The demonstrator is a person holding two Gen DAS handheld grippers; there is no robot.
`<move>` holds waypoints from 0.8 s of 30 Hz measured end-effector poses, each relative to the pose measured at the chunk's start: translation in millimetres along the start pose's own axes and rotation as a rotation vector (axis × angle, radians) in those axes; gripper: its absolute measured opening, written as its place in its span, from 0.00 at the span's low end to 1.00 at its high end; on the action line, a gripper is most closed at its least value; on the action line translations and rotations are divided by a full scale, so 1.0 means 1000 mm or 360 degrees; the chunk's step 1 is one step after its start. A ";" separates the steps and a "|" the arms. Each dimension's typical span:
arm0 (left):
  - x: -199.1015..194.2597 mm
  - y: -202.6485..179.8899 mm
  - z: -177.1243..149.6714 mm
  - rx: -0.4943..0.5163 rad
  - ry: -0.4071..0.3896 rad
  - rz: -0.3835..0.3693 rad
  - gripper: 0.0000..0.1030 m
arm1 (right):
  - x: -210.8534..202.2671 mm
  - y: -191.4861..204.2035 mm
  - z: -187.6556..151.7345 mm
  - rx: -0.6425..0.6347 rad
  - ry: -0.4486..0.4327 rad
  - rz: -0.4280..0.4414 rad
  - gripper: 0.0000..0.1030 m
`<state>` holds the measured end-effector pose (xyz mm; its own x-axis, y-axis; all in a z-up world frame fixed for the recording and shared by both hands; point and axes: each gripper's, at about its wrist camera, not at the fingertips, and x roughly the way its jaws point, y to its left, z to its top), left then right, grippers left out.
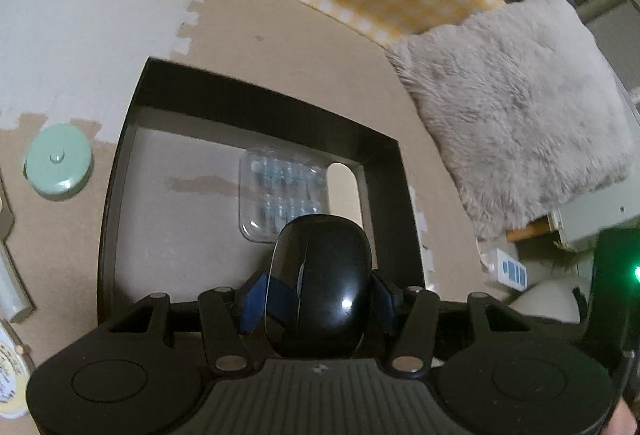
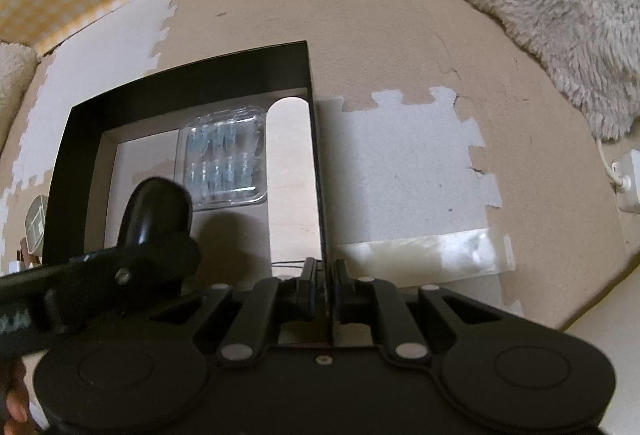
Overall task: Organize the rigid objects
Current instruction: 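Carry the black mouse with the left gripper into the black tray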
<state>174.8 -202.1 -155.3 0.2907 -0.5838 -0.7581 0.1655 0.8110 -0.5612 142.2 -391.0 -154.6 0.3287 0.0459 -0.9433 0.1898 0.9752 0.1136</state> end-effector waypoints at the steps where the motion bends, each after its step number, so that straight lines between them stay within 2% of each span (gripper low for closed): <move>1: 0.001 0.002 0.000 -0.0028 -0.0003 0.0009 0.53 | 0.000 0.000 0.000 0.0002 -0.0001 0.0003 0.09; 2: 0.002 0.004 0.001 -0.0054 -0.0005 0.0023 0.57 | 0.000 -0.001 0.000 0.0005 -0.0001 0.0006 0.09; 3: 0.003 0.006 0.001 -0.0081 -0.0004 0.0017 0.68 | 0.000 0.000 0.000 0.0005 -0.0001 0.0005 0.09; 4: 0.004 0.007 0.001 -0.0112 -0.0003 0.0012 0.73 | 0.000 0.000 0.000 0.0003 -0.0001 0.0004 0.09; 9: 0.003 0.007 0.002 -0.0125 -0.0002 -0.0003 0.75 | 0.000 0.000 0.000 -0.0003 -0.0001 0.0003 0.10; 11: 0.003 0.006 0.003 -0.0114 0.0003 -0.0009 0.73 | -0.001 0.001 0.000 -0.0005 -0.0001 0.0002 0.10; 13: 0.004 0.005 0.002 -0.0078 0.0011 -0.0002 0.61 | 0.000 0.000 0.000 -0.0005 -0.0001 0.0002 0.10; 14: 0.005 0.004 0.002 -0.0055 0.0028 0.0009 0.51 | -0.001 0.000 0.000 -0.0004 -0.0001 0.0002 0.10; 17: 0.007 0.002 0.001 0.0050 0.0067 0.0064 0.38 | -0.001 0.000 0.000 -0.0002 -0.0001 0.0003 0.10; 24: 0.008 0.004 -0.001 0.0292 0.0221 0.0127 0.39 | -0.001 0.000 0.000 -0.0003 -0.0001 0.0003 0.10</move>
<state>176.5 -203.5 -163.9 0.1792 -0.5068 -0.8432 0.3195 0.8406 -0.4374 141.7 -390.7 -154.1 0.3298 0.0478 -0.9428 0.1875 0.9755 0.1151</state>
